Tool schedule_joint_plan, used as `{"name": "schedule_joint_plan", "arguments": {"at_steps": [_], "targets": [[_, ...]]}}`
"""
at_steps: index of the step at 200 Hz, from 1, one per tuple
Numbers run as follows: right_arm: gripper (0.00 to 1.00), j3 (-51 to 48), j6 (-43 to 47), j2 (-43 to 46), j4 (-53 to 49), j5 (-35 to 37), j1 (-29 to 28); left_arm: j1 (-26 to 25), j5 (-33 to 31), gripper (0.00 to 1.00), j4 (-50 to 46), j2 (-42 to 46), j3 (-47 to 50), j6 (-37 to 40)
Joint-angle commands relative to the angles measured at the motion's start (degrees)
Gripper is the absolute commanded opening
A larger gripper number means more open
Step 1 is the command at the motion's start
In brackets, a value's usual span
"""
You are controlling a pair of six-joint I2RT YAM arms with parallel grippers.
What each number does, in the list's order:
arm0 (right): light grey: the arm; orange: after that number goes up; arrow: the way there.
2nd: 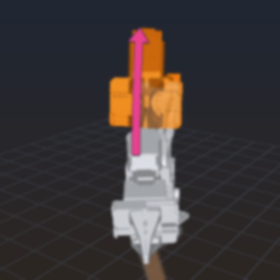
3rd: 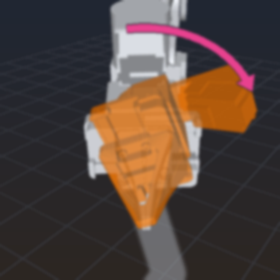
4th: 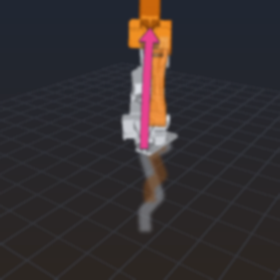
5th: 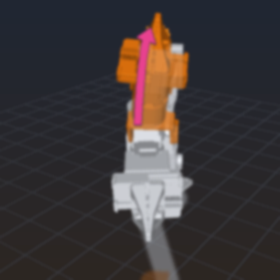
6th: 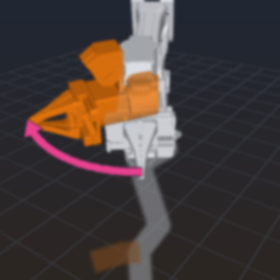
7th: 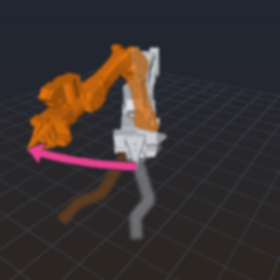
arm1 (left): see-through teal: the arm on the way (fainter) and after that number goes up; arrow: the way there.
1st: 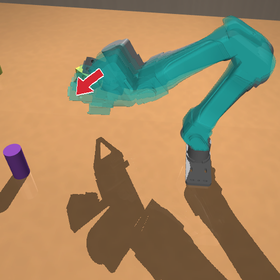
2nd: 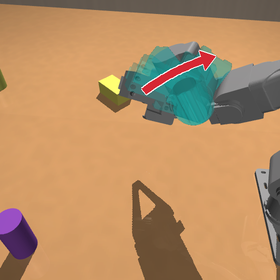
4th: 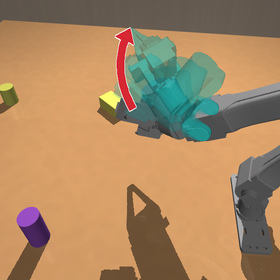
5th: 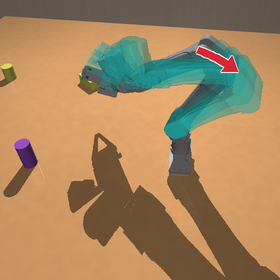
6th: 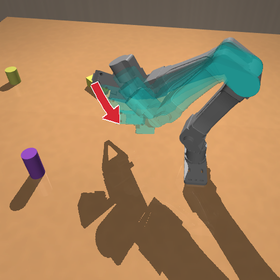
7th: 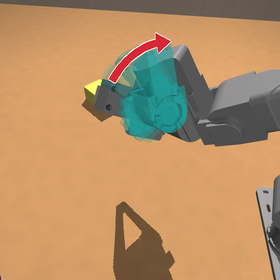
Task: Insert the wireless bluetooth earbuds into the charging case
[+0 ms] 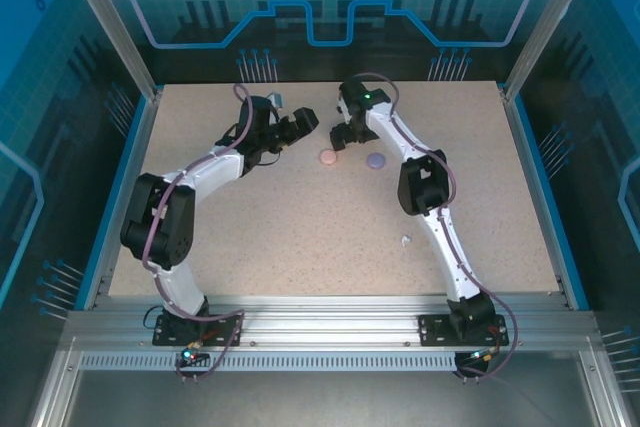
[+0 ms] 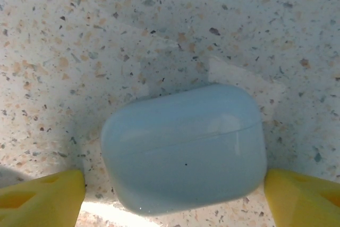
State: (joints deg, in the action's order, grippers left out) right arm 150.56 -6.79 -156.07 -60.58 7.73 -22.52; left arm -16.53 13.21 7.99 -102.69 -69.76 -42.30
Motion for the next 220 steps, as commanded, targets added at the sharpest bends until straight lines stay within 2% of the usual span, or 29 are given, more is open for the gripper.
{"name": "schedule_joint_plan", "arguments": {"at_steps": [1, 74, 119, 158, 181, 220], "targets": [[0.88, 3.02, 1.42, -2.59, 0.33, 1.24, -0.55, 0.54, 2.24, 0.99, 0.84, -1.07, -2.64, -1.46], [0.84, 6.08, 2.9, -6.24, 1.77, 2.09, -1.13, 0.54, 3.38, 0.99, 2.09, -1.93, -2.75, -2.17], [0.62, 6.34, 3.27, -6.35, 2.13, 2.52, -1.29, 0.56, 3.84, 0.99, 2.68, -2.1, -2.51, -2.68], [0.48, 6.33, 1.06, -4.2, 1.95, 3.92, -1.29, 0.54, 3.86, 0.99, 2.91, -1.2, -2.43, -2.78], [0.43, 6.11, -2.33, -1.35, 2.33, 2.9, -1.32, 0.54, 3.75, 0.99, 2.64, -0.42, -2.58, -2.67], [0.4, 2.22, -8.14, 6.18, 4.97, 1.06, -1.68, 0.54, 2.9, 0.99, 1.53, 1.34, -2.41, -1.59]]}}
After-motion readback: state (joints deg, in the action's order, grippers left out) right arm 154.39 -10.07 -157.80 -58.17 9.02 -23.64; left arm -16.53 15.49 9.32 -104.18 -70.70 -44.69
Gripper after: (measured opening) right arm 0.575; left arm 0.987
